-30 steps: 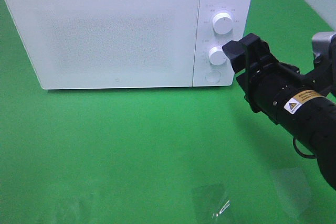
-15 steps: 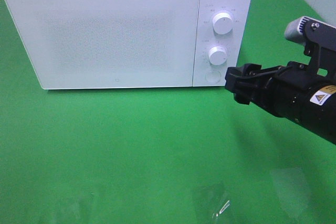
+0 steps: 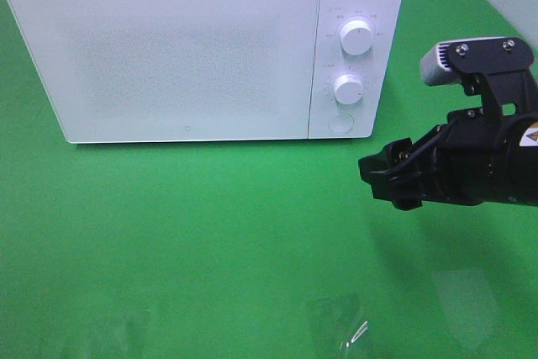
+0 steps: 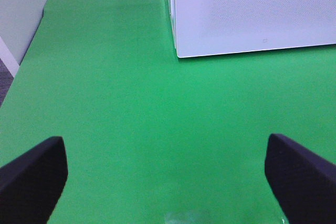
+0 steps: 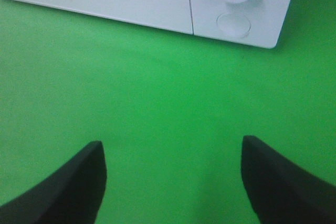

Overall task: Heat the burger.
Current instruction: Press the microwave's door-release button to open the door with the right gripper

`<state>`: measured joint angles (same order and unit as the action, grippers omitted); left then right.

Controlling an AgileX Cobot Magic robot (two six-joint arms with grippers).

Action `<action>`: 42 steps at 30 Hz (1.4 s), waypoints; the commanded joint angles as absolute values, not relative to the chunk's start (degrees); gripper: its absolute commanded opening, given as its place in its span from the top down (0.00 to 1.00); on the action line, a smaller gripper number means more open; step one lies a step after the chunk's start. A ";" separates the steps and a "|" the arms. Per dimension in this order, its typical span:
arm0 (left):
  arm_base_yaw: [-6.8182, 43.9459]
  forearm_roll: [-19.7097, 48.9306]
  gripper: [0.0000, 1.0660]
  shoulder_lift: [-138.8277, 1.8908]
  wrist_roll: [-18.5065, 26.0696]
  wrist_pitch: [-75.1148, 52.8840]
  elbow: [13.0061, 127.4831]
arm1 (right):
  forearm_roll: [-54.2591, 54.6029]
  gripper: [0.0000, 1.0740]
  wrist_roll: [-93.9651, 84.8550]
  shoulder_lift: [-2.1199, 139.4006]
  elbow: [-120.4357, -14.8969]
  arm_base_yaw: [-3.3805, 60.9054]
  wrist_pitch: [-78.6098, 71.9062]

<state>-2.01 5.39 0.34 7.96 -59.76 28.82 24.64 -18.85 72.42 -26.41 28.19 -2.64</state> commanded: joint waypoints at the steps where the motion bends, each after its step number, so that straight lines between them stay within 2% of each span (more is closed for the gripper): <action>1: -2.18 5.50 0.12 1.72 8.02 -59.42 28.99 | 18.79 0.34 -15.64 71.79 -29.74 26.07 7.79; 3: -2.18 5.50 0.12 1.72 8.02 -59.42 28.99 | 13.41 0.34 -11.34 70.65 -33.06 25.32 16.62; 13: -2.18 5.50 0.12 1.72 8.02 -59.42 28.99 | 0.46 0.34 -1.26 60.05 -35.75 25.32 33.17; 23: -2.18 5.50 0.12 1.72 8.02 -59.42 28.99 | -4.24 0.33 2.41 44.81 -34.49 25.32 42.51; 25: -2.18 5.50 0.12 1.72 8.02 -59.42 28.99 | -4.47 0.30 2.86 37.59 -32.49 25.32 44.18; 30: -2.18 5.50 0.12 1.72 8.02 -59.42 28.99 | -4.47 0.26 4.58 32.66 -31.17 24.98 45.78; 32: -2.18 5.50 0.12 1.72 8.02 -59.42 28.99 | -4.07 0.26 4.76 29.97 -30.71 22.80 47.56; 34: -2.18 5.50 0.12 1.72 8.02 -59.42 28.99 | -3.90 0.26 4.70 24.58 -30.60 16.04 50.94; 42: -2.18 5.50 0.12 1.72 8.02 -59.42 28.99 | -3.84 0.29 4.07 12.78 -30.25 6.88 57.01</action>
